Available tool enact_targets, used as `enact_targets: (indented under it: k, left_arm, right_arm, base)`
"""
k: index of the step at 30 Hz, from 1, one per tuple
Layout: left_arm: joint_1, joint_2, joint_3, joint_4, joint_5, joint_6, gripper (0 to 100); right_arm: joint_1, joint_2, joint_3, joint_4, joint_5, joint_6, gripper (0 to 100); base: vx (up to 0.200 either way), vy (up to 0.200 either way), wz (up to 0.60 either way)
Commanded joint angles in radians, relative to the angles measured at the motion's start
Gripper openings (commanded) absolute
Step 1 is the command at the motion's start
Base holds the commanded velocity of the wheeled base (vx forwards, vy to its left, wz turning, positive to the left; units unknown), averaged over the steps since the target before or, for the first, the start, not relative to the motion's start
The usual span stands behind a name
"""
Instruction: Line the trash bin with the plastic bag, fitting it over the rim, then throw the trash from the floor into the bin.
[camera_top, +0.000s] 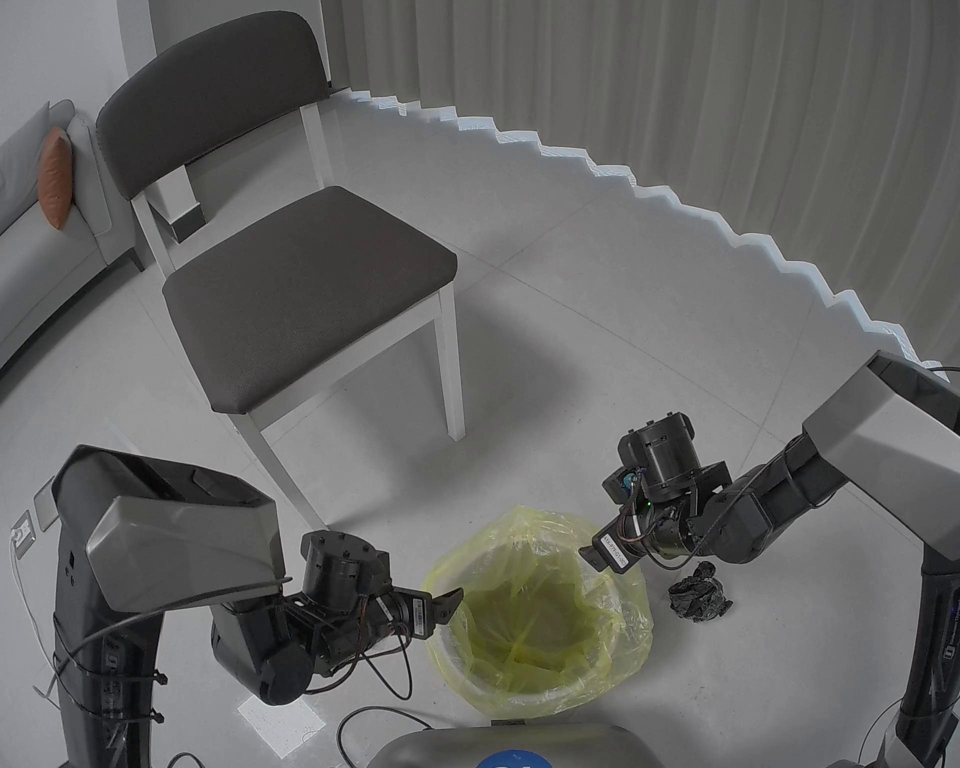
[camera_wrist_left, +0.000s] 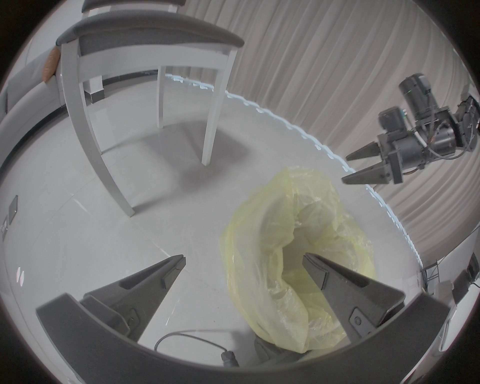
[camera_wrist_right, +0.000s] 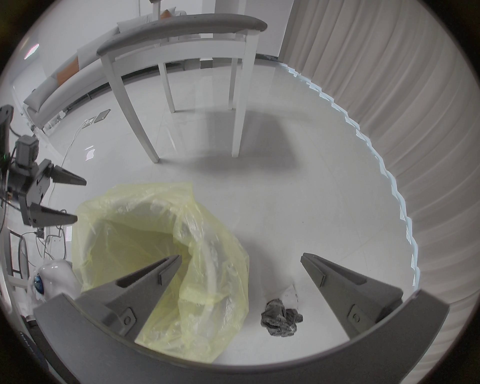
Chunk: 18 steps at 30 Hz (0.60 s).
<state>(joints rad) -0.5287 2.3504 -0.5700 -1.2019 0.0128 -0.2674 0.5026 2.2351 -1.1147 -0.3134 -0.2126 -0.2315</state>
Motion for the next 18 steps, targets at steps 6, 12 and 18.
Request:
enact_targets:
  k: [6, 12, 18]
  left_arm:
    - [0.018, 0.006, -0.163, 0.097, 0.009, 0.043, 100]
    - [0.039, 0.043, -0.258, 0.189, 0.01, 0.047, 100]
    - [0.039, 0.052, -0.286, 0.223, 0.009, 0.048, 100]
  right_arm:
    - [-0.004, 0.078, 0.009, -0.006, -0.004, 0.012, 100]
    - [-0.016, 0.115, -0.01, -0.021, -0.019, 0.018, 100]
    - [-0.033, 0.12, -0.025, -0.021, -0.019, 0.014, 100]
  base:
    - [0.0, 0.0, 0.0]
    - [0.0, 0.0, 0.0]
    - [0.0, 0.0, 0.0]
